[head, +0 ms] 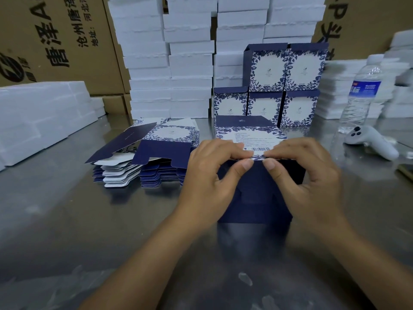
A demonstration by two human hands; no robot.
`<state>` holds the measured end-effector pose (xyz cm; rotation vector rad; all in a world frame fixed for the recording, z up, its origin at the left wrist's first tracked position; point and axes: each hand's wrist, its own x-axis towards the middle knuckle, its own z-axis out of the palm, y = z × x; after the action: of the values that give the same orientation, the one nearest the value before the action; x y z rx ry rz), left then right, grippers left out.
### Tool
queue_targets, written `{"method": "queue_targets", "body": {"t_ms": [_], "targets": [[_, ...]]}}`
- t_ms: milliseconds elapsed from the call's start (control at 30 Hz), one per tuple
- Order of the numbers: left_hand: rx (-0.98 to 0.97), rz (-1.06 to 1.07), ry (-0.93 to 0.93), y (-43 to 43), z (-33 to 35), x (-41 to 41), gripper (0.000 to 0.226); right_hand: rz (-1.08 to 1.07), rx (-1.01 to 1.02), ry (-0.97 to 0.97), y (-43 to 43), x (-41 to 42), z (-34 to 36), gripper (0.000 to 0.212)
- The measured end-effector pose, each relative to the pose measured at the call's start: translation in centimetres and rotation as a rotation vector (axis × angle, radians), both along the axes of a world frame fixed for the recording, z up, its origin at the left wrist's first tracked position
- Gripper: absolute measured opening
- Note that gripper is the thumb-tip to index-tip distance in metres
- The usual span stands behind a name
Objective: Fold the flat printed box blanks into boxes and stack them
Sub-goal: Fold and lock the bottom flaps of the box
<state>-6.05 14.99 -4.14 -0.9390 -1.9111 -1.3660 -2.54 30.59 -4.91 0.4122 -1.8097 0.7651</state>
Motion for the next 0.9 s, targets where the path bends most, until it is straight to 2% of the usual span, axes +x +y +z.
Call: {"method": "queue_targets", "body": {"t_ms": [167, 300, 433, 600, 767, 900], "targets": [[-0.021, -0.048, -0.099, -0.5, 0.4, 0.0, 0.011, 0.014, -0.009, -0.024, 0.5, -0.1, 0.0, 0.002], [0.033, -0.106, -0.202, -0.8, 0.5, 0.0, 0.011, 0.028, -0.045, -0.047, 0.4, -0.2, 0.2, 0.009], [0.020, -0.089, -0.176, -0.8, 0.6, 0.0, 0.021, 0.041, -0.065, -0.063, 0.2, -0.1, 0.3, 0.008], [0.030, -0.118, -0.173, -0.9, 0.5, -0.2, 0.021, 0.051, -0.102, -0.090, 0.5, 0.1, 0.3, 0.004], [0.024, -0.163, -0.206, -1.4, 0.5, -0.7, 0.007, 0.031, -0.146, -0.129, 0.6, 0.0, 0.1, 0.006], [-0.013, -0.084, -0.124, -2.2, 0.6, -1.4, 0.008, 0.047, -0.164, -0.162, 0.6, -0.2, 0.2, 0.004]]}}
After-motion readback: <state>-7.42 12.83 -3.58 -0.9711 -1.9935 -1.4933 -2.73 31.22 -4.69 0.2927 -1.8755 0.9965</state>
